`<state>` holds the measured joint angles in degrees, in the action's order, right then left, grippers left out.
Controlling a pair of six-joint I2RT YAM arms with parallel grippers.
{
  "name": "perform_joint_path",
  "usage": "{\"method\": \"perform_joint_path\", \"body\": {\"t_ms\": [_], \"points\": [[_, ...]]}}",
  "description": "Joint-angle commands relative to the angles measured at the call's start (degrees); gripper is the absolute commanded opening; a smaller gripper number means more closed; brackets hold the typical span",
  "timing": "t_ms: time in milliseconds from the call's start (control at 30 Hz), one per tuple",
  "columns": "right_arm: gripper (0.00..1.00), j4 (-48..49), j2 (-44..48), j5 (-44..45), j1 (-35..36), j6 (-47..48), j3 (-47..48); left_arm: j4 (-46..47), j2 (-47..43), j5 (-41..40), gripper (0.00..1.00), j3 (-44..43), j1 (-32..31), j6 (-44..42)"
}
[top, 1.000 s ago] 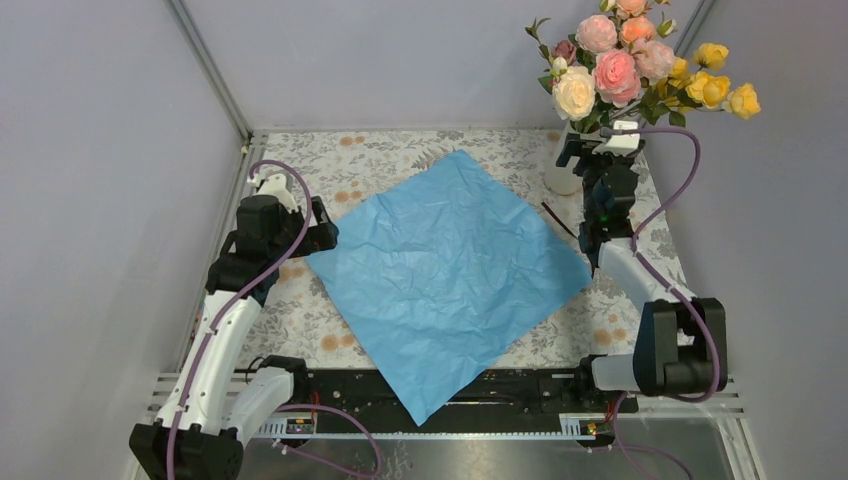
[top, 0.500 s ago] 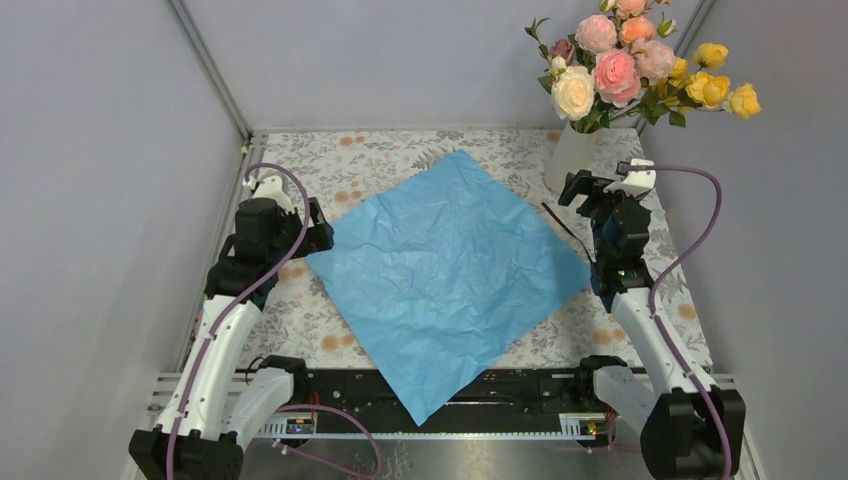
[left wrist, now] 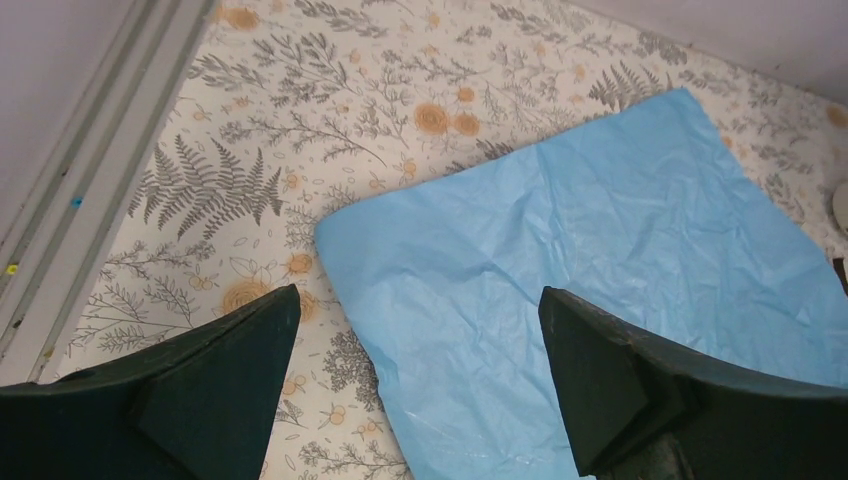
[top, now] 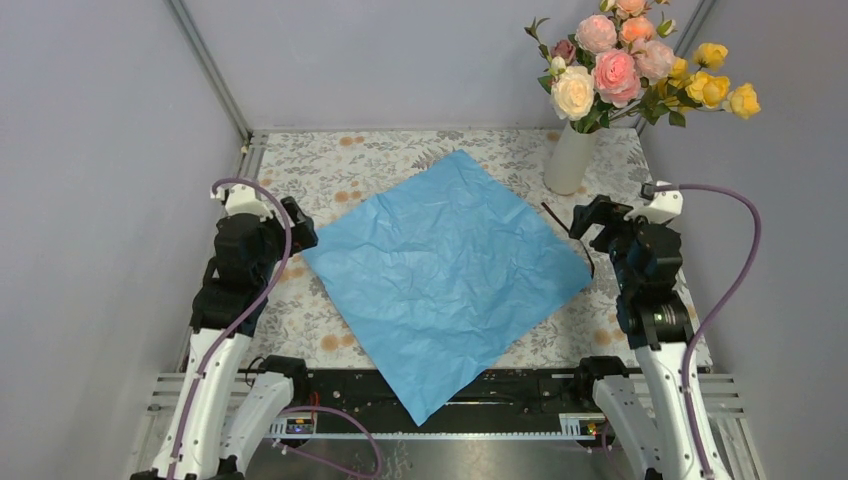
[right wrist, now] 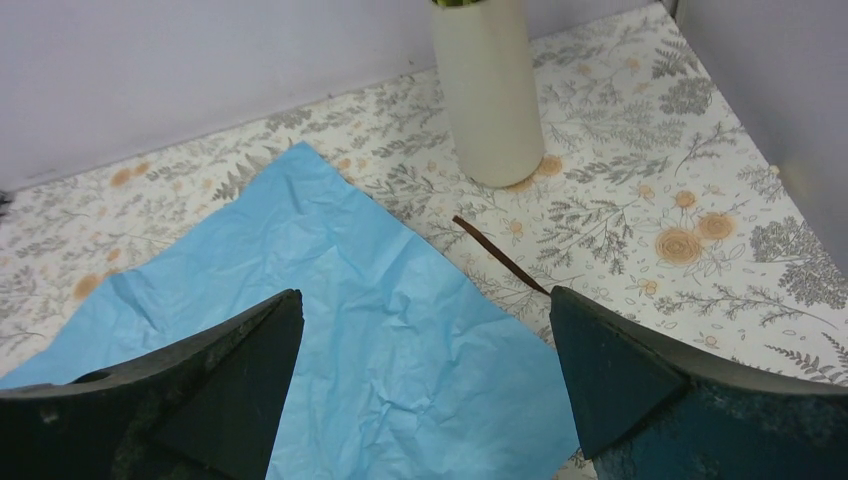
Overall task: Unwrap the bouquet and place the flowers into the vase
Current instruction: Reset both arms
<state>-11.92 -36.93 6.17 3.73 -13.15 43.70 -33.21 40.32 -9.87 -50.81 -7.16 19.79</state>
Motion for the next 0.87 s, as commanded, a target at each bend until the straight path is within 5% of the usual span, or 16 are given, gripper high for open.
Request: {"method": "perform_joint_path", "body": {"t_ms": [0,833], "points": [[1.00,-5.53,4.66,-1.62,0.22,0.72,2.29,4.29,-3.36,-3.27,0.99,1.36,0.39,0.25],[1.00,-6.09,5.99,-3.73,0.23,0.67,1.41,5.61,-7.14,-2.41,0.99,2.95,0.39,-1.62]]}}
